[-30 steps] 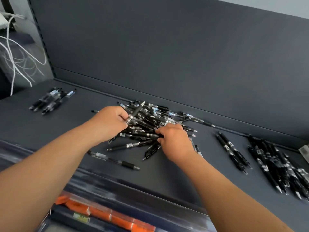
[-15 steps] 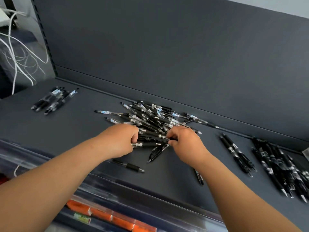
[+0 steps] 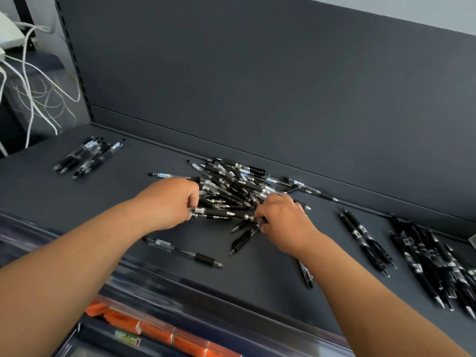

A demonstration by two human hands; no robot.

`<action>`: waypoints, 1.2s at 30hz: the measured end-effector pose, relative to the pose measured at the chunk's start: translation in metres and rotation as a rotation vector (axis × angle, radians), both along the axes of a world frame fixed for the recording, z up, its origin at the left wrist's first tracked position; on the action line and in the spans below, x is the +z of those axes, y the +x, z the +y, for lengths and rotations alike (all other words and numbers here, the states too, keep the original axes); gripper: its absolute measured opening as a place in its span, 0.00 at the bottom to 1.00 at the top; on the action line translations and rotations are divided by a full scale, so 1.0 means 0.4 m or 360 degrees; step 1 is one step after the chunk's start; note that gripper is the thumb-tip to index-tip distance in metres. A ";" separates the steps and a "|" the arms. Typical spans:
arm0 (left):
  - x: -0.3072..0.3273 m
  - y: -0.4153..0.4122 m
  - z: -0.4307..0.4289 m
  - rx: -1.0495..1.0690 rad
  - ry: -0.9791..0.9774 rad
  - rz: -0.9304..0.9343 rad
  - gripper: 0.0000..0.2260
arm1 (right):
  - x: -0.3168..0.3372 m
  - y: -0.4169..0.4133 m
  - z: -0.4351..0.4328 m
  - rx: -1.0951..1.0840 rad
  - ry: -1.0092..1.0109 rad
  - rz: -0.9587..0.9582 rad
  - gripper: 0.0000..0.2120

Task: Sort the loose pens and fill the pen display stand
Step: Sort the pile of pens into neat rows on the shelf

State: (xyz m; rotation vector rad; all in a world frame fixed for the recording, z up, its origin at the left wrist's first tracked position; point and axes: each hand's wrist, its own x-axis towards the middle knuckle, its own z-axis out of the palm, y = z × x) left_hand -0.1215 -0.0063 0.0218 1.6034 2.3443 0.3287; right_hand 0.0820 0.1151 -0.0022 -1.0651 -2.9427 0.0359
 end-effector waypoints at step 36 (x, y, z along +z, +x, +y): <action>0.011 0.725 0.449 0.0025 0.0156 -0.1107 0.09 | 0.042 0.630 0.158 -0.1267 -0.0072 0.0635 0.10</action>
